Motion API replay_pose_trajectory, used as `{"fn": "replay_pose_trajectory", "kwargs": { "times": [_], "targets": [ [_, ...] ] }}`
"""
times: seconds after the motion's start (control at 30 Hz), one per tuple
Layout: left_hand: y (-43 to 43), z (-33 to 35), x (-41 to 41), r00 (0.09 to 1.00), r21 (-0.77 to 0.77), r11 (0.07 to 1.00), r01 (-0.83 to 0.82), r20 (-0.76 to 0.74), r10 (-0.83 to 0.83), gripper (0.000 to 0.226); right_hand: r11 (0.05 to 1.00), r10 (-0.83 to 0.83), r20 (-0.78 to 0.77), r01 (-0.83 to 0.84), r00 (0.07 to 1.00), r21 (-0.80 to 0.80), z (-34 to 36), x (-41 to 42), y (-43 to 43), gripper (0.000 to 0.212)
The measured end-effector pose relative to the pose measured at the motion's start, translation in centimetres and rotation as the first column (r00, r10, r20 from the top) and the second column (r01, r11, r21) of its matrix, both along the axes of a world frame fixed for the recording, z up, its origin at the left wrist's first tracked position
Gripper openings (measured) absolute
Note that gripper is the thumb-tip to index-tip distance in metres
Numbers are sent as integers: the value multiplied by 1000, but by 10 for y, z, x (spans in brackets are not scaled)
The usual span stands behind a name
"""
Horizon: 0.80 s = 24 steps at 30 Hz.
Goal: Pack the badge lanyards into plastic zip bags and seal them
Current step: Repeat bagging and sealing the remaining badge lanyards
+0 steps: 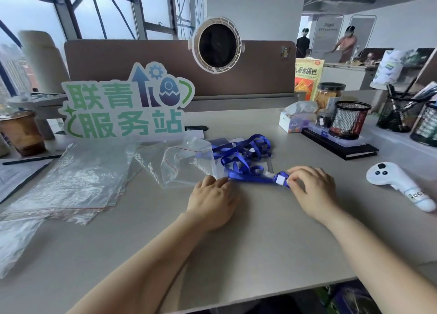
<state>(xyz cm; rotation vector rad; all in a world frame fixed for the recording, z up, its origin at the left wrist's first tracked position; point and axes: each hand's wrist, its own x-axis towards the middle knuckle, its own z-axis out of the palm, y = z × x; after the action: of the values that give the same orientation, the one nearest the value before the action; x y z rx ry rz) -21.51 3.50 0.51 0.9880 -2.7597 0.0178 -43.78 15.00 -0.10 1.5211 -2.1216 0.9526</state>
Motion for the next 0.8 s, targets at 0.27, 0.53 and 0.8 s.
{"fn": "replay_pose_trajectory", "kwargs": {
  "times": [0.27,0.53,0.8],
  "targets": [
    [5,8,18,996,-48,999,-5,-91,0,35,965,204,93,-184,975,-184,23,19,-7,16],
    [17,10,47,971,114,988,-108,-201,129,41,955,295,-29,-296,955,-28,11,63,-38,11],
    [13,3,74,922,228,941,-252,-237,305,43,924,373,58,-366,926,-110,12,98,-45,10]
  ]
}}
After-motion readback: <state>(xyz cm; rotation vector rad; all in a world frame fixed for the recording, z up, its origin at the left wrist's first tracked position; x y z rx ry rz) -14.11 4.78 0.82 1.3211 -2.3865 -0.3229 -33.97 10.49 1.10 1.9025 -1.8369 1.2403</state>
